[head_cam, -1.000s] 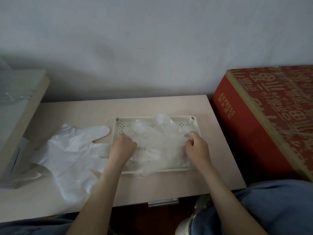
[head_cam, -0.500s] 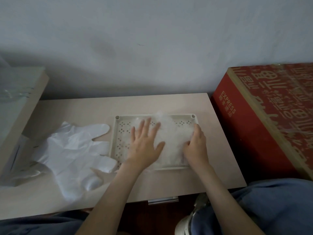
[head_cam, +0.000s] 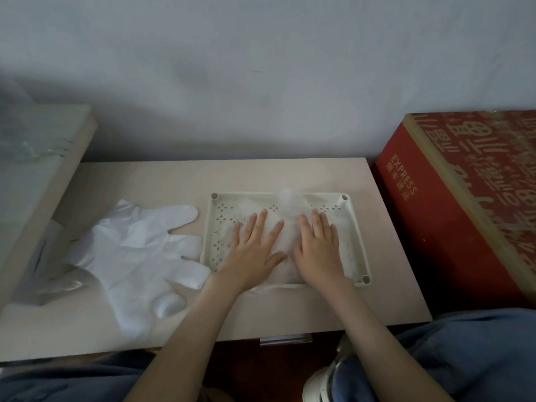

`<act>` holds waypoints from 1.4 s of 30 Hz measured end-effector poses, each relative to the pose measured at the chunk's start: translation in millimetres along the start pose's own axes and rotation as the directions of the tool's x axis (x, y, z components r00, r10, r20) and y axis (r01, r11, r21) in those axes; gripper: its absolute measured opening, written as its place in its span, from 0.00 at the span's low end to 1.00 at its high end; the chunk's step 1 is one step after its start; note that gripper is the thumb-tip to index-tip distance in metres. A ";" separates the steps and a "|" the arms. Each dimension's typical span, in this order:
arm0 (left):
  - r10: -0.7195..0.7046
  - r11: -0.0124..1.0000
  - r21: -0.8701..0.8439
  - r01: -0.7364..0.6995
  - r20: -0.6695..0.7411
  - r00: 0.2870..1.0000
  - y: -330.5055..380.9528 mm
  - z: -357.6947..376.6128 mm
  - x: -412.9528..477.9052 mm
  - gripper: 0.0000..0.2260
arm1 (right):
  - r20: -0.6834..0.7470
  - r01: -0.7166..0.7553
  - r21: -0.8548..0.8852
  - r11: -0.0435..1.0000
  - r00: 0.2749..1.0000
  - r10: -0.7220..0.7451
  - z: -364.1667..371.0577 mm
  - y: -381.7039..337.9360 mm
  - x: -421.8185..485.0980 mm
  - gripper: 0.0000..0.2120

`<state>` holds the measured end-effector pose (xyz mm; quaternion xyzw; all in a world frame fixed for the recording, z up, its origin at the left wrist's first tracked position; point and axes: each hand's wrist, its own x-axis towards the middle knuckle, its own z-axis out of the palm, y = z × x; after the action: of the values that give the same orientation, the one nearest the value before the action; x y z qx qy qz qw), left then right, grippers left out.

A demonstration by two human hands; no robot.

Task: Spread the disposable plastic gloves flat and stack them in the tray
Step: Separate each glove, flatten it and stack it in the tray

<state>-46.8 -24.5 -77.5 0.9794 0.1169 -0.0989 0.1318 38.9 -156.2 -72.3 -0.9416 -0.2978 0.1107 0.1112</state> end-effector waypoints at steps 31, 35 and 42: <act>-0.843 0.373 -0.906 0.202 -0.239 0.482 -81.6 -82.2 -114.9 0.15 | 0.109 0.057 0.831 0.553 0.959 -0.262 -11.1 -162.0 -13.6 0.20; -0.771 0.473 -0.827 0.305 -0.221 0.597 -90.5 -74.1 -109.8 0.12 | 0.148 -0.007 0.862 0.506 0.960 -0.238 -10.2 -163.0 -14.8 0.17; -0.370 0.782 -0.545 0.302 -0.016 0.929 -81.1 -49.8 -105.3 0.23 | 0.153 -0.036 0.794 0.606 0.978 -0.143 -6.9 -150.9 -9.7 0.19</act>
<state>-159.7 44.2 -25.8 0.8712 0.3202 -0.0247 0.3712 -47.9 -42.5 -22.8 -0.7691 -0.2558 0.3223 0.4890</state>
